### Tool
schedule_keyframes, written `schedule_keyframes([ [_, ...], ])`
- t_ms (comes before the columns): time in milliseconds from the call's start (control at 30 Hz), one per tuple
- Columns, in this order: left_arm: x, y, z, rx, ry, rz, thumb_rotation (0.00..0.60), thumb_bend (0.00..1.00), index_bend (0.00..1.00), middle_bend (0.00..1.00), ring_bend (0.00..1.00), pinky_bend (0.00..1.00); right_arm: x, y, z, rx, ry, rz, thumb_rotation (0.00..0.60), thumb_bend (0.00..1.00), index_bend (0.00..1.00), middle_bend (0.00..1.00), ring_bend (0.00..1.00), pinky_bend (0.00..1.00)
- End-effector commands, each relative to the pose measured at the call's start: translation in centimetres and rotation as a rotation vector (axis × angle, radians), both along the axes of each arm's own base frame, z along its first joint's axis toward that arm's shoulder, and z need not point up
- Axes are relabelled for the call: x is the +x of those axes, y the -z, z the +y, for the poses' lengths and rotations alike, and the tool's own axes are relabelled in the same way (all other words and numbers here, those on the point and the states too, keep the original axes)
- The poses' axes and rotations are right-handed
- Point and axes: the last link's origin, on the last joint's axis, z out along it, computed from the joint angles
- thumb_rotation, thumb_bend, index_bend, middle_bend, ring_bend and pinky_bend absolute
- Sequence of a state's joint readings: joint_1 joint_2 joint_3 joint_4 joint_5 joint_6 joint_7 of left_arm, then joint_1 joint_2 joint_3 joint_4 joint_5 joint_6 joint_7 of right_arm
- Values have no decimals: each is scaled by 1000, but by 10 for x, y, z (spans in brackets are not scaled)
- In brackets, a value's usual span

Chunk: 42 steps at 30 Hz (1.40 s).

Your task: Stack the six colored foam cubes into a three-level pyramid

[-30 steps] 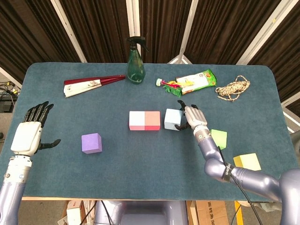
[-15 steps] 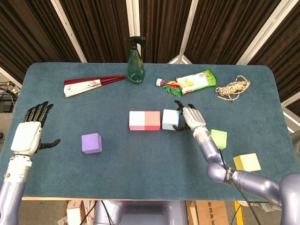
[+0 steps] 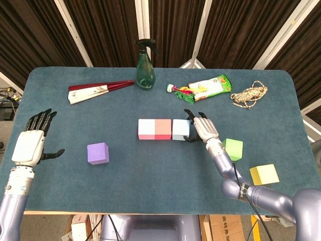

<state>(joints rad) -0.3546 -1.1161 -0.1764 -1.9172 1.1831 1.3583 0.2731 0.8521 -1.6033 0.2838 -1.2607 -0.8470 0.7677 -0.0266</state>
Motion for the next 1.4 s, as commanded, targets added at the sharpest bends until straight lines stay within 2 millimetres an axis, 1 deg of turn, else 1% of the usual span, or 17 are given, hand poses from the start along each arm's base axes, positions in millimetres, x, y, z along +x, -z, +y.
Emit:
schedule_keyframes([
  [33, 0, 0, 0, 1, 0, -1, 600, 65, 0, 4, 0, 42, 1, 0, 0, -6, 17, -33, 600, 309, 3, 446, 321, 0],
  [700, -2, 1, 1, -3, -13, 2, 600, 64, 0, 4, 0, 42, -1, 9, 1, -35, 9, -58, 600, 309, 3, 446, 321, 0],
  [1400, -2, 1, 0, -5, -14, -3, 600, 65, 0, 4, 0, 42, -6, 14, 4, -9, -35, -20, 600, 308, 3, 446, 320, 0],
])
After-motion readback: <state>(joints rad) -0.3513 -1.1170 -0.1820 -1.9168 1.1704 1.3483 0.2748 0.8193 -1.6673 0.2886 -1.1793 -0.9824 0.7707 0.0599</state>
